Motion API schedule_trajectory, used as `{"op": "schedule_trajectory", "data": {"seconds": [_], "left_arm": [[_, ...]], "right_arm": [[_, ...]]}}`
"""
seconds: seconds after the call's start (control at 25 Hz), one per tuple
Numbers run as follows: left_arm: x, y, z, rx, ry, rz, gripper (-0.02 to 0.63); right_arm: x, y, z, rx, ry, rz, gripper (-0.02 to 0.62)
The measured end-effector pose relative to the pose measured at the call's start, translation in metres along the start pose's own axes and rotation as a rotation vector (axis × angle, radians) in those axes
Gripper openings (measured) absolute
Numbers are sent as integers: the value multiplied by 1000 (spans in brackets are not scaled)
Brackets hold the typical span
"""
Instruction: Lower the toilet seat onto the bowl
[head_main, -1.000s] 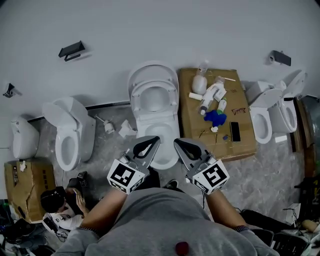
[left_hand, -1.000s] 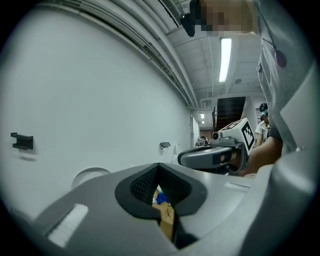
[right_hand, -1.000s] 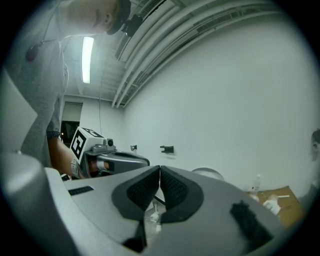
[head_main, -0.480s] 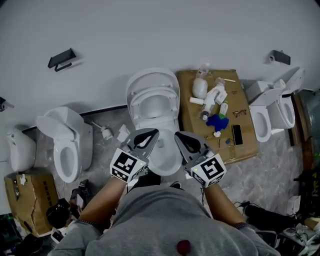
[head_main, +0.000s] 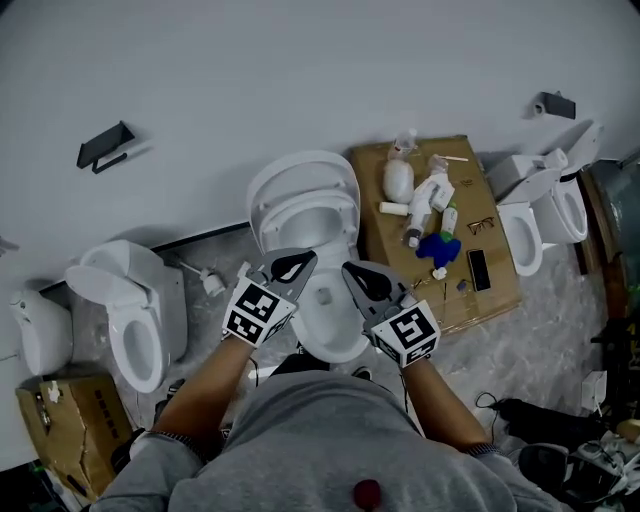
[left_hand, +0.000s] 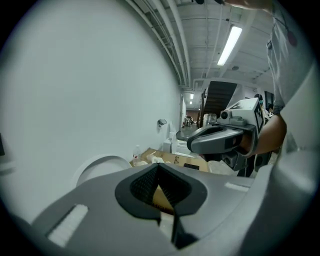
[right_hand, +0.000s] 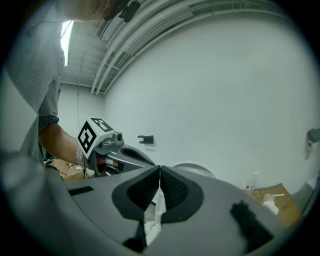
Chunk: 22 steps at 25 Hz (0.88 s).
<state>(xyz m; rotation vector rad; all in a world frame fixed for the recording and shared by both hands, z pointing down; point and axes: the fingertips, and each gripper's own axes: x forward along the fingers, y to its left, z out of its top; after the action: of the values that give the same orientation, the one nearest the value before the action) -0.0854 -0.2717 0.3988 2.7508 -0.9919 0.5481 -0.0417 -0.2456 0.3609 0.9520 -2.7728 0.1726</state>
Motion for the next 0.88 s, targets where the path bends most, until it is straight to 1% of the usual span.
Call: {"op": "schedule_trajectory", "data": {"seconds": [0.08,0.24,0.36,0.48,0.64,0.88], "left_arm": [[8,14,-7,6,38,-17,11],[23,39,-18,51,107,-43,33],[37,56,-26,90,160,-58,38],[51,71,-34,135,213,-78,69],[75,95,-44,170,271,-93,92],[106,117,-68,229,392,-112,127]], "right_arm": [[9,-5,-2,9,8,-16,15],[24,-16,-10,24,35,-61,15],[36,-24,-21,35,56,-87,15],[46,-29,-28,49,69,-112,15],[60,-31,-31,56,84,-124,15],[61,-31,-37,58,106,-134,15]]}}
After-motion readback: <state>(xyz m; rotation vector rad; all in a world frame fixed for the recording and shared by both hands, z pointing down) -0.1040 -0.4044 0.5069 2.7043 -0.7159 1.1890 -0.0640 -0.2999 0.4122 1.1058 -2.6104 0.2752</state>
